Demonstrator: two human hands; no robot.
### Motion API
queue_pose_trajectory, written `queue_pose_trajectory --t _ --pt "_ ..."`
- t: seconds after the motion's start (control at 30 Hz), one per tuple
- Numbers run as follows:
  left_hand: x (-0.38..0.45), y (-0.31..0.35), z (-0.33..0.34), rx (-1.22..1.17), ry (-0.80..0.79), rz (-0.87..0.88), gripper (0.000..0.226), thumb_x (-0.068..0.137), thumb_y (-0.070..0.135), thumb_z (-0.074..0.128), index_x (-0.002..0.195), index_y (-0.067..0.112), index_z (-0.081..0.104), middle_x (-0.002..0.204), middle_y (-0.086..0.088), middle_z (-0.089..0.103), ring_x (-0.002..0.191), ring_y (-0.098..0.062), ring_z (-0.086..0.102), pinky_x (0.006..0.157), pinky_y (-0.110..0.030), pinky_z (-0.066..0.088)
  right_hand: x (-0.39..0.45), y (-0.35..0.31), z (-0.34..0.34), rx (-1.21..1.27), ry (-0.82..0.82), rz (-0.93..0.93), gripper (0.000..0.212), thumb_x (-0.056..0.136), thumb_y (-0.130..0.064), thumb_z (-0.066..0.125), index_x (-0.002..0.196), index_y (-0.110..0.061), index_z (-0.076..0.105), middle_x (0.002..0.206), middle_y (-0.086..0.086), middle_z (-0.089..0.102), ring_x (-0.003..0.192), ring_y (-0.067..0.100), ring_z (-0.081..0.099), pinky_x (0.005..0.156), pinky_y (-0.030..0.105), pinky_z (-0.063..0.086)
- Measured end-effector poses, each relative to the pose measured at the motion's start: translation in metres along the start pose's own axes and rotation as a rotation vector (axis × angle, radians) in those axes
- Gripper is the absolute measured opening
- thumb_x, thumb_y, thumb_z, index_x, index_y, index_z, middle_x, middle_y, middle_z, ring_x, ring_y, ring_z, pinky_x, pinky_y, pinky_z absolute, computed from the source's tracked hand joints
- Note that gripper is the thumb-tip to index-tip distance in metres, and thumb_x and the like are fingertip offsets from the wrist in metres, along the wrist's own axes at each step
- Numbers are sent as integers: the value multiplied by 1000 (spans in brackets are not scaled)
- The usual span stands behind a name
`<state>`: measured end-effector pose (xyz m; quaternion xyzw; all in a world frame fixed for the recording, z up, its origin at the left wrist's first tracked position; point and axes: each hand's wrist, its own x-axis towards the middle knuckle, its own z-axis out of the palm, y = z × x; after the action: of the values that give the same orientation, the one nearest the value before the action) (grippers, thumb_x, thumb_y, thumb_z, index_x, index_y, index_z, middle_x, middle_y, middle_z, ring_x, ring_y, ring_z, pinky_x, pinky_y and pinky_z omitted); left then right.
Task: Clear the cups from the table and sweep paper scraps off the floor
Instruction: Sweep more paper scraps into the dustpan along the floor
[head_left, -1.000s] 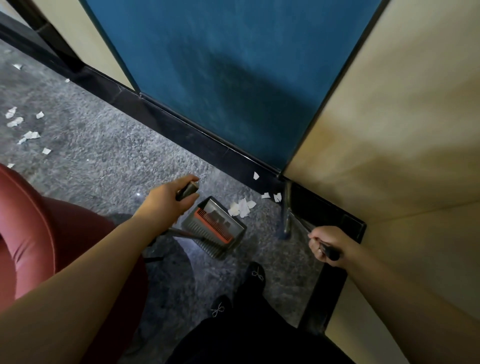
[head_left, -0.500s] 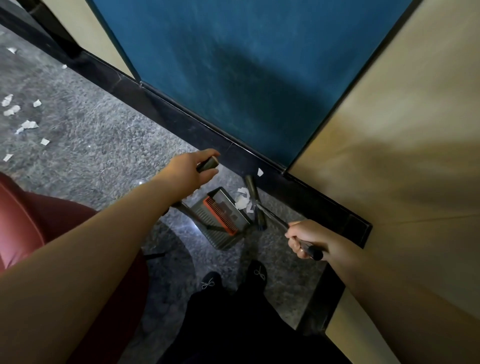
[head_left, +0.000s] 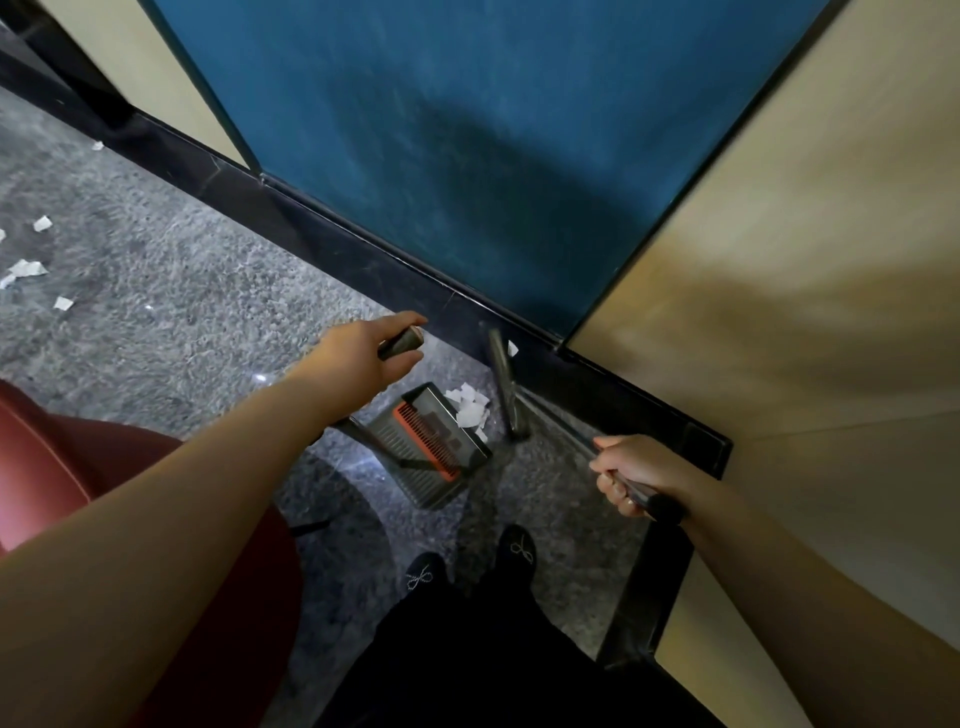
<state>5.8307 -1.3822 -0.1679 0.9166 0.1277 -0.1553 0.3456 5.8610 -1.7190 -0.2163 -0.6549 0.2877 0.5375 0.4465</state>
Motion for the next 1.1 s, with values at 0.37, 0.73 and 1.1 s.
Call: queue_pose_trajectory --t 0.37,0.73,1.1 --pt "16 11 15 -15 55 -29 43 94 38 60 136 43 49 95 2 60 66 -7 55 63 -25 43 45 -56 -8 -338 157 -92 53 95 -3 46 146 -11 33 61 10 51 44 16 43 38 21 35" --pt "1 -10 14 -49 79 -47 43 94 34 61 134 44 51 93 9 61 69 3 55 62 -19 42 49 -33 16 -509 5 -12 66 95 -8 48 152 -25 21 67 7 56 46 12 48 43 26 40" --pt "-7 -7 18 -52 43 -74 45 94 36 61 136 46 48 107 2 65 85 -18 62 80 -37 54 12 -11 8 -286 53 -39 61 97 -5 45 151 -23 24 61 5 51 41 12 41 38 21 32"
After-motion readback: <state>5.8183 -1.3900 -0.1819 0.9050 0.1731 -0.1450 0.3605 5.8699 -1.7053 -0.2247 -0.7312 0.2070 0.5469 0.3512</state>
